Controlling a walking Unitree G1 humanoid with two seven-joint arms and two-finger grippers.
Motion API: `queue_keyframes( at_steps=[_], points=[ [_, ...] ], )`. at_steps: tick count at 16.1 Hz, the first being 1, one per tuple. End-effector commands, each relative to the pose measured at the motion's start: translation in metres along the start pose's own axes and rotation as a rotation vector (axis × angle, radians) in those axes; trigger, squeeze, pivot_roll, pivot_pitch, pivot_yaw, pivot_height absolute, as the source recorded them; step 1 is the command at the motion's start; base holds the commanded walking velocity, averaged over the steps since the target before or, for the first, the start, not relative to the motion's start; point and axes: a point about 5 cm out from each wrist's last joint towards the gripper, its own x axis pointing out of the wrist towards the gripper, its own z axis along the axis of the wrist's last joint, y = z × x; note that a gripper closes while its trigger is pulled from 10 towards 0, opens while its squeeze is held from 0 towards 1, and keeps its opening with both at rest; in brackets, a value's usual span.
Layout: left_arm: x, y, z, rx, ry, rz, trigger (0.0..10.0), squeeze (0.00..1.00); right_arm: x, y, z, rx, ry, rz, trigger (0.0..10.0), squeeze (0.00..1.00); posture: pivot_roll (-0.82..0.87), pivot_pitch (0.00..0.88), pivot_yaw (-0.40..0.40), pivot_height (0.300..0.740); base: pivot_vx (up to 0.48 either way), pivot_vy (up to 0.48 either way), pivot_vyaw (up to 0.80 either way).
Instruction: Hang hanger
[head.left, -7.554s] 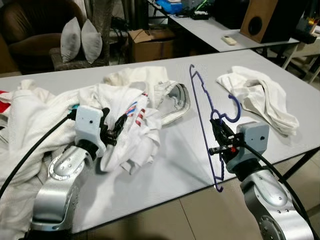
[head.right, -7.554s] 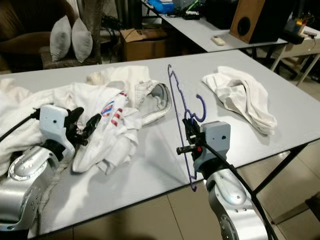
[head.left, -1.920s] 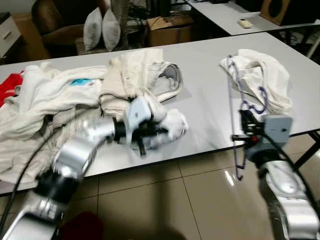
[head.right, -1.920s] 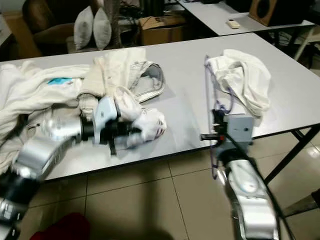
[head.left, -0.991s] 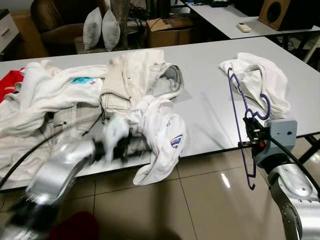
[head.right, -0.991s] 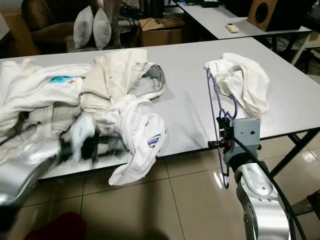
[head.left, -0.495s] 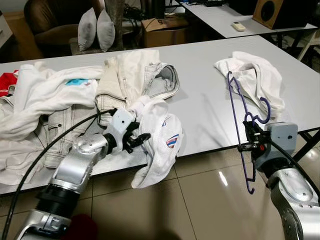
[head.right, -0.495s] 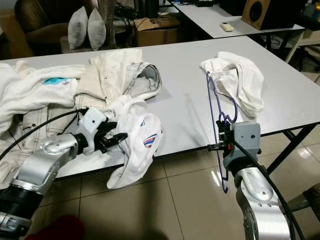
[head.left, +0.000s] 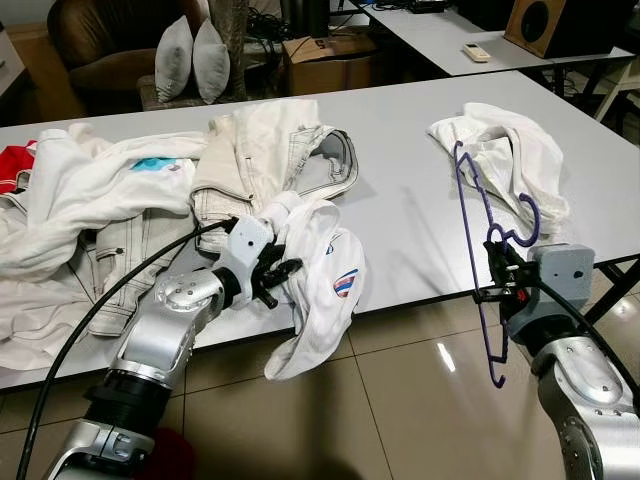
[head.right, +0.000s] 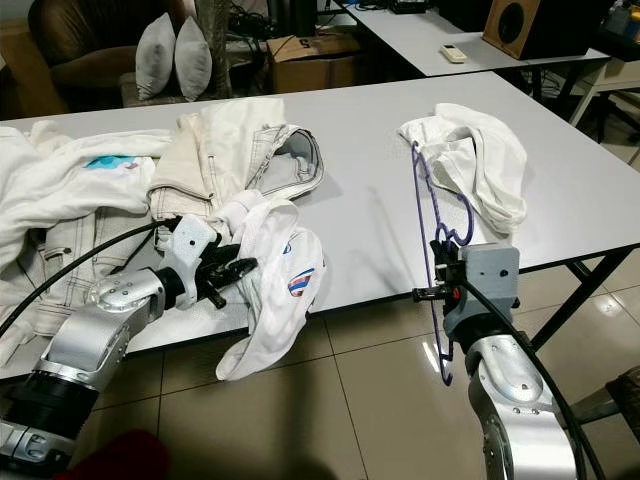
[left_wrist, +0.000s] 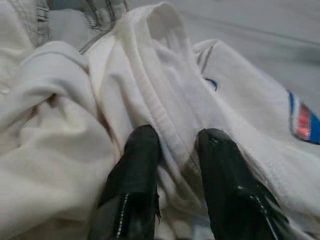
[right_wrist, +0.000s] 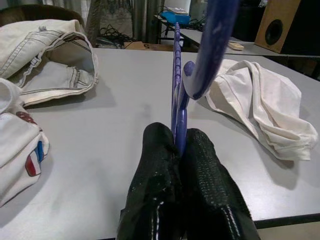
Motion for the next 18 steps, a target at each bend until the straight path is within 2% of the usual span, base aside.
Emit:
queue_keyframes(
  at_steps=[1,4,7,9,10,11,12,13,14,15,16,17,18],
  points=[
    [0.0,0.007,0.003,0.04,0.004,0.04,0.0,0.0,0.0,0.002,0.001,0.008,-0.001,-0.001,10.0,0.0,-0.19,0.0,0.038,0.74,0.0,0.0,0.0],
    [0.001,0.011,-0.002,0.135,0.033,0.083,0.0,0.0,0.003,0.006,-0.002,0.017,0.005,-0.005,10.0,0.0,-0.19,0.0,0.036,0.74,0.0,0.0,0.0],
    [0.003,0.012,0.001,0.09,-0.019,0.1,0.0,0.0,0.002,0.004,-0.006,0.024,0.014,-0.04,10.0,0.0,-0.18,0.0,0.028,0.74,0.0,0.0,0.0],
    [0.002,0.015,0.015,-0.014,-0.13,0.113,0.0,0.0,0.005,-0.005,-0.007,0.031,0.018,-0.104,10.0,0.0,-0.18,0.0,0.033,0.74,0.0,0.0,0.0],
    [0.0,0.023,0.034,-0.084,-0.243,0.129,0.0,0.0,0.006,-0.012,-0.005,0.038,0.009,-0.141,10.0,0.0,-0.18,0.0,0.037,0.74,0.0,0.0,0.0],
    [0.0,0.032,0.053,-0.096,-0.307,0.146,0.0,0.0,0.006,-0.018,-0.006,0.041,0.012,-0.174,10.0,0.0,-0.18,0.0,0.037,0.74,0.0,0.0,0.0],
    [-0.001,0.041,0.067,-0.074,-0.344,0.161,0.0,0.0,0.006,-0.022,-0.007,0.051,0.015,-0.202,10.0,0.0,-0.17,0.0,0.038,0.74,0.0,0.0,0.0],
    [-0.004,0.057,0.097,-0.027,-0.413,0.18,0.0,0.0,0.007,-0.028,-0.009,0.067,0.017,-0.242,10.0,0.0,-0.17,0.0,0.043,0.74,0.0,0.0,0.0],
    [-0.007,0.064,0.116,0.002,-0.455,0.175,0.0,0.0,0.008,-0.03,-0.009,0.07,0.017,-0.254,10.0,0.0,-0.17,0.0,0.045,0.74,0.0,0.0,0.0],
    [-0.015,0.072,0.148,0.034,-0.536,0.136,0.0,0.0,0.008,-0.031,-0.009,0.07,0.016,-0.261,10.0,0.0,-0.17,0.0,0.052,0.74,0.0,0.0,0.0],
    [-0.024,0.076,0.171,0.012,-0.63,0.1,0.0,0.0,0.006,-0.028,-0.009,0.072,0.014,-0.264,10.0,0.0,-0.19,0.0,0.071,0.74,0.0,0.0,0.0],
    [-0.028,0.083,0.178,-0.005,-0.673,0.136,0.0,0.0,0.002,-0.026,-0.01,0.079,0.013,-0.273,10.0,0.0,-0.19,0.0,0.08,0.74,0.0,0.0,0.0],
    [-0.026,0.086,0.173,0.023,-0.629,0.18,0.0,0.0,0.0,-0.026,-0.012,0.085,0.015,-0.282,10.0,0.0,-0.19,0.0,0.084,0.74,0.0,0.0,0.0]
  ],
)
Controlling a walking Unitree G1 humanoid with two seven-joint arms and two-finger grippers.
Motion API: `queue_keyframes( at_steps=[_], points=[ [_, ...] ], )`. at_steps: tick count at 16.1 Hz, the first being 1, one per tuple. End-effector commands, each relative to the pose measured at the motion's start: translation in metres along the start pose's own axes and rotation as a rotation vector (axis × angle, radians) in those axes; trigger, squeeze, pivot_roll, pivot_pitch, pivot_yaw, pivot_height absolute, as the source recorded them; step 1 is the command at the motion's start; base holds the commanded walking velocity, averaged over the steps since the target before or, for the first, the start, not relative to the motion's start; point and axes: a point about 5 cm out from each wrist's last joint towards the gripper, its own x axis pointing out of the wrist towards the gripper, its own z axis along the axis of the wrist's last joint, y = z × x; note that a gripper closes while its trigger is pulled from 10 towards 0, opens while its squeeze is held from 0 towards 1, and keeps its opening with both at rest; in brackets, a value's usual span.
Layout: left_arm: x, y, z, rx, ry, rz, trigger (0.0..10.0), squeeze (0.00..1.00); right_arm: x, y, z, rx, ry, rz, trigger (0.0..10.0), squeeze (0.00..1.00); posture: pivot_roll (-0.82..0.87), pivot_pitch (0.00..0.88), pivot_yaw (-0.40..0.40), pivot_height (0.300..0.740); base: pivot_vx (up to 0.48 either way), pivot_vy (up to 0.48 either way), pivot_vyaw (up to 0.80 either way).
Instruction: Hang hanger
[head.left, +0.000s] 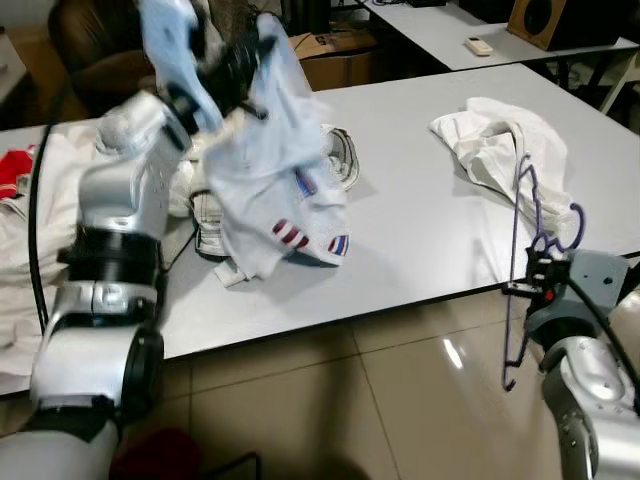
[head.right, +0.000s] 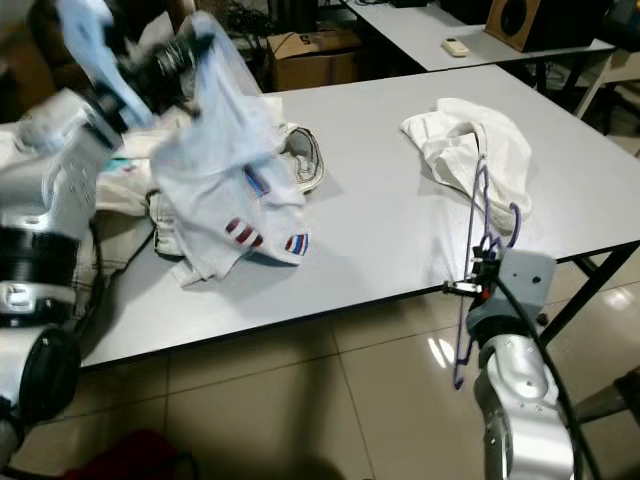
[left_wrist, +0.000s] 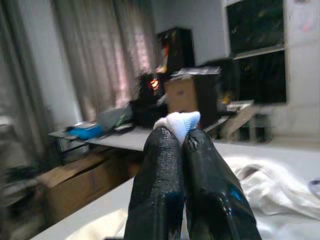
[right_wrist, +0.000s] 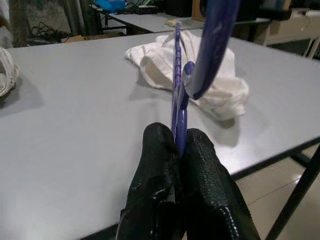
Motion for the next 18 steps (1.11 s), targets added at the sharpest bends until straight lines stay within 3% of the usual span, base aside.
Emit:
queue_keyframes(
  at_steps=[1,2,4,9,10,11,12,14,15,18],
  points=[
    [-0.007,0.001,-0.022,0.066,0.123,-0.005,0.0,0.0,-0.003,-0.002,0.004,0.001,-0.025,-0.02,10.0,0.0,-0.19,0.0,0.085,0.74,0.0,0.0,0.0],
    [-0.009,-0.009,-0.038,0.071,0.19,-0.069,0.0,0.0,-0.002,-0.002,0.003,0.003,-0.024,-0.021,10.0,0.0,-0.18,0.0,0.085,0.74,0.0,0.0,0.0],
    [-0.01,-0.016,-0.045,0.076,0.226,-0.121,0.0,0.0,0.002,0.0,0.004,0.006,-0.029,-0.02,10.0,0.0,-0.18,0.0,0.085,0.74,0.0,0.0,0.0],
    [-0.009,-0.007,-0.04,0.126,0.231,-0.102,0.0,0.0,0.004,0.009,0.005,0.005,-0.041,0.018,10.0,0.0,-0.17,0.0,0.087,0.74,0.0,0.0,0.0],
    [-0.006,-0.007,-0.037,0.143,0.221,-0.096,0.0,0.0,0.002,0.024,0.016,0.027,-0.085,0.179,10.0,0.0,-0.17,0.0,0.091,0.74,0.0,0.0,0.0],
    [-0.006,-0.006,-0.04,0.212,0.262,-0.093,0.0,0.0,-0.008,0.043,0.028,0.094,-0.126,0.409,10.0,0.0,-0.17,0.0,0.091,0.74,0.0,0.0,0.0],
    [-0.007,-0.006,-0.044,0.272,0.298,-0.091,0.0,0.0,-0.016,0.048,0.033,0.116,-0.135,0.528,10.0,0.0,-0.18,0.0,0.103,0.74,0.0,0.0,0.0],
    [-0.006,-0.006,-0.046,0.296,0.307,-0.084,0.0,0.0,-0.023,0.047,0.035,0.122,-0.131,0.593,10.0,0.0,-0.19,0.0,0.106,0.74,0.0,0.0,0.0],
    [-0.003,-0.004,-0.042,0.354,0.307,-0.06,0.0,0.0,-0.039,0.045,0.039,0.152,-0.123,0.711,10.0,0.0,-0.2,0.0,0.108,0.74,0.0,0.0,0.0],
    [-0.001,0.001,-0.041,0.462,0.336,-0.033,0.0,0.0,-0.062,0.04,0.036,0.16,-0.057,0.901,10.0,0.0,-0.21,0.0,0.108,0.74,0.0,0.0,0.0]
  ],
)
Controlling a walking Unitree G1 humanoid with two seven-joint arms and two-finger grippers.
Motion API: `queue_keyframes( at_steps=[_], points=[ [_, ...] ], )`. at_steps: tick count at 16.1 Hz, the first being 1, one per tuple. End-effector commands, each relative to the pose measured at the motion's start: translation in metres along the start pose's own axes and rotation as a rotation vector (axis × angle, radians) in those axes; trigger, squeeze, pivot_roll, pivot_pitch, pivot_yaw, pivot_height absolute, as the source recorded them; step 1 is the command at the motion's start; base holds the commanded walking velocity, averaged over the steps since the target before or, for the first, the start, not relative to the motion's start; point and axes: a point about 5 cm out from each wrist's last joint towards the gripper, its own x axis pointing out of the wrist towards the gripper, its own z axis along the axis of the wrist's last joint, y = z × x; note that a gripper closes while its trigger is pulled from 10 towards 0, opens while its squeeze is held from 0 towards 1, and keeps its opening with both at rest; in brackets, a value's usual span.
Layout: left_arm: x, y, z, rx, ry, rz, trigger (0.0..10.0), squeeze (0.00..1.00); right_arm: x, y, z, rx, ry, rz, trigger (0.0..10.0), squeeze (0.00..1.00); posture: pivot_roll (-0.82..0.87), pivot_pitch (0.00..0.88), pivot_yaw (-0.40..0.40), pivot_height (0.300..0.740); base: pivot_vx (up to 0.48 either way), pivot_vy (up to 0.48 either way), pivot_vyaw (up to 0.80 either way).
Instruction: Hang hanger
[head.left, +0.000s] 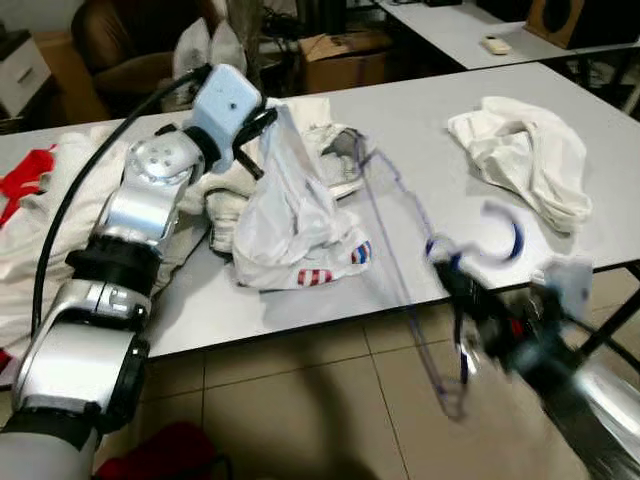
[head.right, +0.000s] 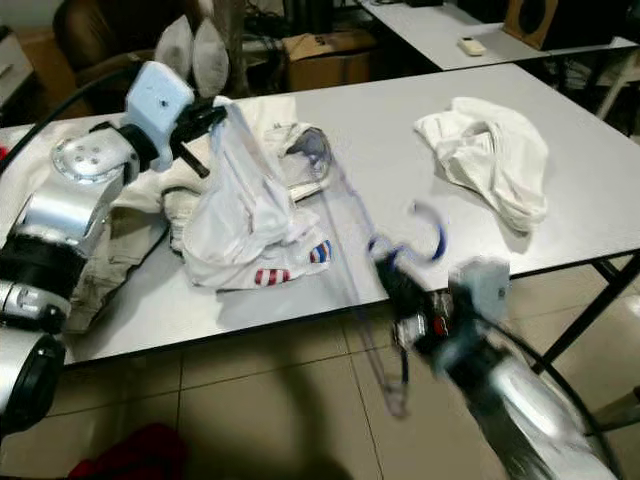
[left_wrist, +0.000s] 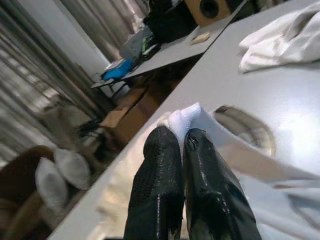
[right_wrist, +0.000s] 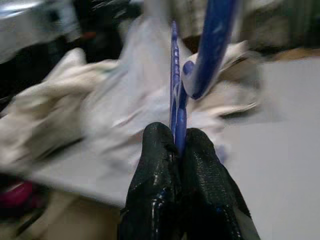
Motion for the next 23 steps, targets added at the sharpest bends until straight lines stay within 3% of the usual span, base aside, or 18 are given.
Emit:
queue_keyframes(
  at_steps=[1,5,7,10,13,17,19,21,22,23],
  points=[
    [0.001,0.006,0.007,0.049,-0.006,0.015,0.0,0.0,-0.003,0.007,0.006,0.018,-0.011,0.076,10.0,0.0,-0.21,0.0,0.107,0.74,0.0,0.0,0.0],
    [0.003,-0.005,0.015,0.097,-0.062,-0.042,0.0,0.0,-0.004,0.009,0.002,0.059,0.048,0.139,10.0,0.0,-0.2,0.0,0.092,0.74,0.0,0.0,0.0],
    [0.0,-0.028,0.021,0.159,-0.105,-0.221,0.0,0.0,0.009,-0.001,0.003,0.093,0.036,0.066,10.0,0.0,-0.2,0.0,0.08,0.74,0.0,0.0,0.0],
    [-0.003,-0.04,0.021,0.214,-0.092,-0.299,0.0,0.0,0.016,-0.002,0.002,0.112,0.044,0.061,10.0,0.0,-0.19,0.0,0.068,0.74,0.0,0.0,0.0],
    [-0.005,-0.049,0.024,0.218,-0.101,-0.352,0.0,0.0,0.023,-0.005,0.002,0.119,0.05,0.034,10.0,0.0,-0.19,0.0,0.057,0.74,0.0,0.0,0.0],
    [-0.005,-0.041,0.023,0.227,-0.08,-0.304,0.0,0.0,0.025,-0.011,-0.006,0.141,0.083,-0.052,10.0,0.0,-0.19,0.0,0.057,0.74,0.0,0.0,0.0],
    [-0.007,-0.048,0.025,0.226,-0.087,-0.372,0.0,0.0,0.03,-0.015,-0.008,0.164,0.077,-0.085,10.0,0.0,-0.19,0.0,0.062,0.74,0.0,0.0,0.0],
    [-0.008,-0.068,0.023,0.189,-0.11,-0.493,0.0,0.0,0.043,-0.015,-0.007,0.181,0.055,-0.063,10.0,0.0,-0.2,0.0,0.072,0.74,0.0,0.0,0.0],
    [-0.005,-0.073,0.018,0.154,-0.099,-0.491,10.0,0.0,0.052,-0.015,-0.008,0.2,0.042,-0.047,10.0,0.0,-0.2,0.0,0.074,0.74,0.0,0.0,0.0],
    [-0.002,-0.071,0.011,0.126,-0.067,-0.45,10.0,0.0,0.06,-0.015,-0.009,0.214,0.038,-0.041,10.0,0.0,-0.2,0.0,0.072,0.74,0.0,0.0,0.0]
  ],
)
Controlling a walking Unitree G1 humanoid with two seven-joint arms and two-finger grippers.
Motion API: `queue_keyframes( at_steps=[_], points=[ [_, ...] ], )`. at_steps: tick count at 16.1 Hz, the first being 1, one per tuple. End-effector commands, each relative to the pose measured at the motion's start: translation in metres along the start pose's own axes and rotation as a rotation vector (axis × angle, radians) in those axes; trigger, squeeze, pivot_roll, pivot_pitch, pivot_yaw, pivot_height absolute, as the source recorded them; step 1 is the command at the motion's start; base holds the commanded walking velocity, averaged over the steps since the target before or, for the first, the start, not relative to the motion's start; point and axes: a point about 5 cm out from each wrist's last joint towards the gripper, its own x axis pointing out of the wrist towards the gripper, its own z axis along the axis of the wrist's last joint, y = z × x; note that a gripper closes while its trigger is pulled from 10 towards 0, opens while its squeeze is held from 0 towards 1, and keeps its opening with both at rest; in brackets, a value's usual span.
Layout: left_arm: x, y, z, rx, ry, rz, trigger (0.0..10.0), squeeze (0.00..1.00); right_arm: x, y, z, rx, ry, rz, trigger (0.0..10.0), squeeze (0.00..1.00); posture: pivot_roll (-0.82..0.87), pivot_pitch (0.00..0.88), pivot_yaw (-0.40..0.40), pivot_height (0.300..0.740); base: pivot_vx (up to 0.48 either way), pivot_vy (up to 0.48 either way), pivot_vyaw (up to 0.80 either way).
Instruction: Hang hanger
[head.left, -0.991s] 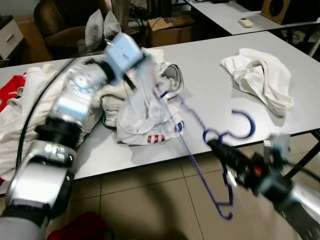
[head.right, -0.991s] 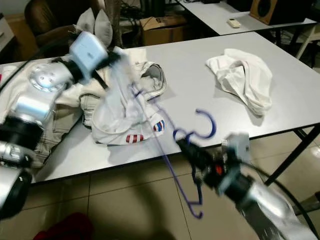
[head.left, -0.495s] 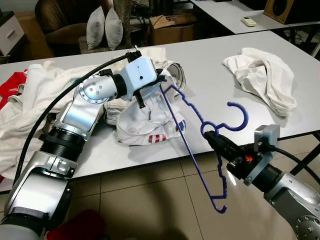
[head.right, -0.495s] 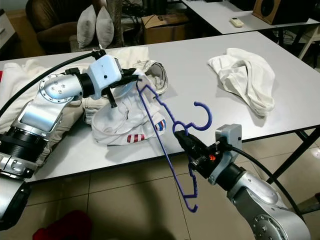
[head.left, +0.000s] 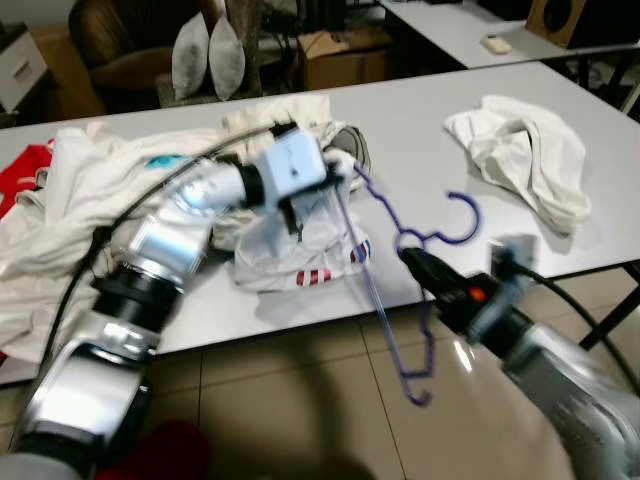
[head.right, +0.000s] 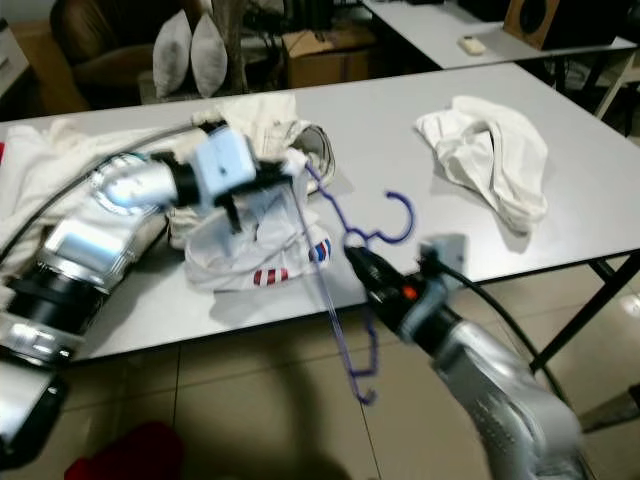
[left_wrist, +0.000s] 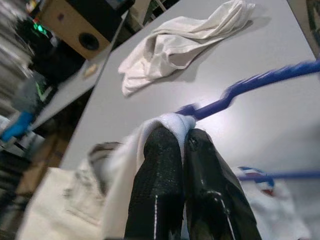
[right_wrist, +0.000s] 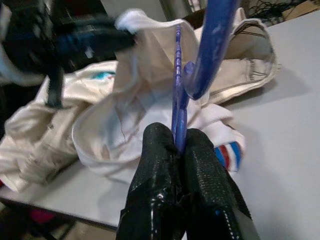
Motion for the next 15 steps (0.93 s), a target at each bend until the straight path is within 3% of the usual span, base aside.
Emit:
queue_keyframes(
  at_steps=[1,4,9,10,12,13,15],
  points=[
    [-0.006,0.006,-0.014,-0.005,0.077,0.054,10.0,1.0,0.004,-0.001,-0.001,-0.001,0.0,-0.009,10.0,0.0,-0.19,0.0,0.068,0.74,0.0,0.0,0.0],
    [-0.019,0.009,-0.022,-0.012,0.113,0.058,10.0,1.0,0.009,-0.004,-0.001,0.033,-0.02,-0.029,10.0,0.0,-0.18,0.0,0.06,0.74,0.0,0.0,0.0],
    [-0.049,-0.027,-0.037,-0.103,0.102,-0.155,10.0,0.99,0.021,-0.008,-0.003,0.045,-0.022,-0.061,10.0,0.0,-0.16,0.0,0.067,0.74,0.0,0.0,0.0],
    [-0.051,-0.029,-0.038,-0.133,0.107,-0.134,10.0,0.0,0.024,-0.007,-0.003,0.049,-0.024,-0.058,10.0,0.0,-0.16,0.0,0.067,0.74,0.0,0.0,0.0],
    [-0.061,-0.024,-0.046,-0.156,0.157,-0.05,10.0,0.0,0.026,-0.005,-0.003,0.049,-0.026,-0.053,10.0,0.0,-0.16,0.0,0.077,0.74,0.0,0.0,0.0],
    [-0.077,-0.018,-0.055,-0.152,0.23,0.027,10.0,0.0,0.027,-0.004,-0.003,0.053,-0.03,-0.05,10.0,0.0,-0.15,0.0,0.077,0.74,0.0,0.0,0.0],
    [-0.087,-0.021,-0.062,-0.118,0.294,0.048,10.0,0.0,0.027,-0.003,-0.005,0.055,-0.027,-0.046,10.0,0.0,-0.15,0.0,0.078,0.74,0.0,0.0,0.0]
  ],
)
